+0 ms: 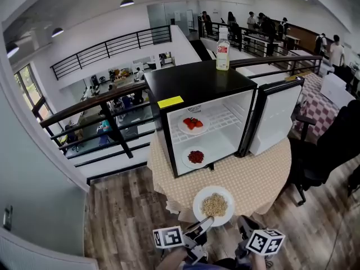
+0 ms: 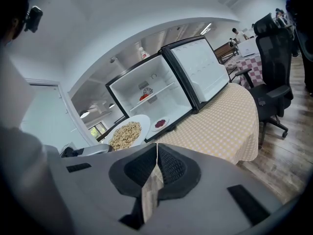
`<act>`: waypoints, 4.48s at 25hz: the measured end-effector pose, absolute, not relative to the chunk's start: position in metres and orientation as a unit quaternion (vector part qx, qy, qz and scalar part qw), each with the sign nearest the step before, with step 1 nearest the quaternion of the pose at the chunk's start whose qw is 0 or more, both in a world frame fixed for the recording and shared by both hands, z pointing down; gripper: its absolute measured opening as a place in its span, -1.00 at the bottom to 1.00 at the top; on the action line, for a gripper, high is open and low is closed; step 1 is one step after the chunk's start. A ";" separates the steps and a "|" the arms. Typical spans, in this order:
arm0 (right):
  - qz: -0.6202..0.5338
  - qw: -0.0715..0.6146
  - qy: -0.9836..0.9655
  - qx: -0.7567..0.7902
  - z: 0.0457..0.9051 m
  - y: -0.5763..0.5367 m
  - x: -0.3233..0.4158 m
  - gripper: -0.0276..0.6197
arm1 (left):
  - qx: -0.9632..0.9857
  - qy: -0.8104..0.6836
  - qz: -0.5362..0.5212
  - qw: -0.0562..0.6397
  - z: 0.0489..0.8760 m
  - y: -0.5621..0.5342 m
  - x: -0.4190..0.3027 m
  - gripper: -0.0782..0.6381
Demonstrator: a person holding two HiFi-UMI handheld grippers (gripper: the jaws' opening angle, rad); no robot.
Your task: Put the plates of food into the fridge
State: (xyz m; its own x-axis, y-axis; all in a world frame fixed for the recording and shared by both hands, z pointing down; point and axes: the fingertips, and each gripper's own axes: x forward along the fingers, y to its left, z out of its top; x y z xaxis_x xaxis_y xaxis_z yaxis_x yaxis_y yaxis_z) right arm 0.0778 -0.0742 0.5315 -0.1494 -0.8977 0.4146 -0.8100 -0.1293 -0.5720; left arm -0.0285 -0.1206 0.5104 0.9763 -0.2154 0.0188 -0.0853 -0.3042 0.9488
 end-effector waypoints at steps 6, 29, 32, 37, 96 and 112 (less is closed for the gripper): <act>-0.386 0.061 0.657 -0.645 0.538 -0.100 0.084 -0.85 | 0.798 -0.098 -0.048 0.592 0.526 -0.144 -0.020 -0.61; -0.410 0.004 0.723 -0.555 0.545 -0.235 0.189 -0.85 | 0.765 -0.199 -0.098 0.604 0.538 -0.267 0.092 -0.61; -0.415 -0.003 0.728 -0.546 0.547 -0.246 0.201 -0.85 | 0.758 -0.210 -0.111 0.608 0.540 -0.280 0.103 -0.61; -0.421 -0.014 0.739 -0.526 0.551 -0.262 0.215 -0.85 | 0.747 -0.227 -0.136 0.610 0.547 -0.308 0.121 -0.61; -0.461 -0.050 0.736 -0.493 0.592 -0.289 0.250 -0.85 | 0.539 -0.350 -0.209 0.737 0.644 -0.495 0.198 0.24; -0.457 -0.045 0.741 -0.489 0.591 -0.287 0.236 -0.85 | 0.545 -0.277 -0.171 0.772 0.656 -0.433 0.195 0.44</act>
